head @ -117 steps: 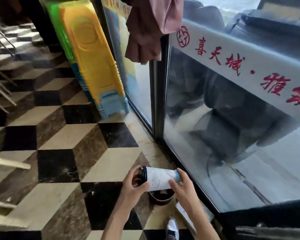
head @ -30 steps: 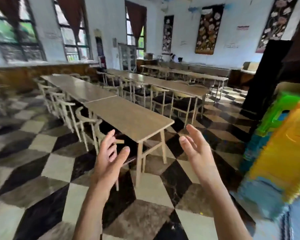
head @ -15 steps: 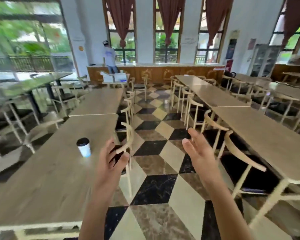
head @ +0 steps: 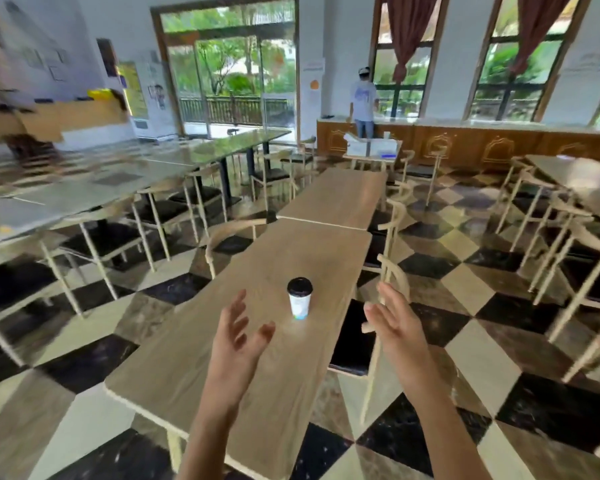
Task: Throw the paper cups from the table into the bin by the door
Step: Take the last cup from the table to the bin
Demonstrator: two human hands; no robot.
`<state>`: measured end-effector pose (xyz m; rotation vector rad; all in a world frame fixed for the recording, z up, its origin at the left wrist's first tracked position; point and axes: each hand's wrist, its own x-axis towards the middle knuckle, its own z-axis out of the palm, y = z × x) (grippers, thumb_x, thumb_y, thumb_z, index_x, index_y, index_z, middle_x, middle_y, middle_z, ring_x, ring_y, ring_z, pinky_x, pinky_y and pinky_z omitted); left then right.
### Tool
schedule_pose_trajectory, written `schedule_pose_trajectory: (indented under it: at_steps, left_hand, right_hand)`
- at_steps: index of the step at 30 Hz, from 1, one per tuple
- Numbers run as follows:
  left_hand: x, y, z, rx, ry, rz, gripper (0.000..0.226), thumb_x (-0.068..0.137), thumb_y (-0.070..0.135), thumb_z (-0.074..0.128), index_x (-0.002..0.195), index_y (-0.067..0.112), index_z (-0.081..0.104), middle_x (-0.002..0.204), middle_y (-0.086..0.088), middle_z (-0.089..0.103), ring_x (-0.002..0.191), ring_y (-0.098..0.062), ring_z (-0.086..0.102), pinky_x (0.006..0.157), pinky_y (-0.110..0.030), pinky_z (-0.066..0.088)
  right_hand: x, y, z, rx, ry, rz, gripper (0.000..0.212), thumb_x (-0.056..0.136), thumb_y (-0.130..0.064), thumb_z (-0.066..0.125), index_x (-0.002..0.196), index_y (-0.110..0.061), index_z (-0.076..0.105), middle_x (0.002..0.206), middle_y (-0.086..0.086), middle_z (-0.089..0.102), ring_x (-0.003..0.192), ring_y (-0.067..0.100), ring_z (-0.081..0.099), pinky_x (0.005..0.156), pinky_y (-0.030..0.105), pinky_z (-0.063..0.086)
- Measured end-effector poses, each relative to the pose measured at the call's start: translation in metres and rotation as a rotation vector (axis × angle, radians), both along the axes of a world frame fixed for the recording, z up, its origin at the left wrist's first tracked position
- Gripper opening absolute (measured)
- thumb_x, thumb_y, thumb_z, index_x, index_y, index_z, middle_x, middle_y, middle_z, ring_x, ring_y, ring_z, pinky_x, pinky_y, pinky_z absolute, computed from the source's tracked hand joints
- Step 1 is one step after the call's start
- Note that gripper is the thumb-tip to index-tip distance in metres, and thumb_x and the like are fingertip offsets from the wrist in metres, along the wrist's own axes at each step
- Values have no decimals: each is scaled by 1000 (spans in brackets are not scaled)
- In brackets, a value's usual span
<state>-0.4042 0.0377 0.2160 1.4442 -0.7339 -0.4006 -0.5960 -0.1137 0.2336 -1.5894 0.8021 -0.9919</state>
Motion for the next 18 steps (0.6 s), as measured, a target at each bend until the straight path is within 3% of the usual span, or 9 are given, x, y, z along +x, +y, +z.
schedule_pose_trajectory:
  at_steps: [5,12,15,18]
  left_hand:
    - [51,-75,-17,82,-26,5,64,88,32,73,144,41,42,148,6,46,131,-17,49,110,-48,41]
    - [113,-168,-56,214,-55,-33,60,89,37,72,138,51,41,146,7,44,128,-16,48,105,-41,42]
    - [135,-210,-82,256,-41,-54,60,87,32,74,126,61,39,144,7,43,125,-18,49,102,-39,40]
    - [156,-248,-117,345,-10,-106,64,87,25,75,133,51,40,142,8,41,125,-21,47,101,-39,39]
  right_hand:
    - [61,-80,-25,61,32,2,61,91,-43,58,147,-29,37,154,-9,38,141,13,37,113,38,35]
    - [130,-164,-61,172,56,38,59,92,-43,58,146,-32,38,154,-11,39,139,10,38,100,24,33]
    - [153,-188,-86,205,101,26,62,92,-42,57,148,-28,36,154,-6,39,140,10,38,106,26,33]
    - [176,-205,-115,284,150,0,62,93,-39,57,149,-25,34,155,-4,39,141,14,38,115,37,33]
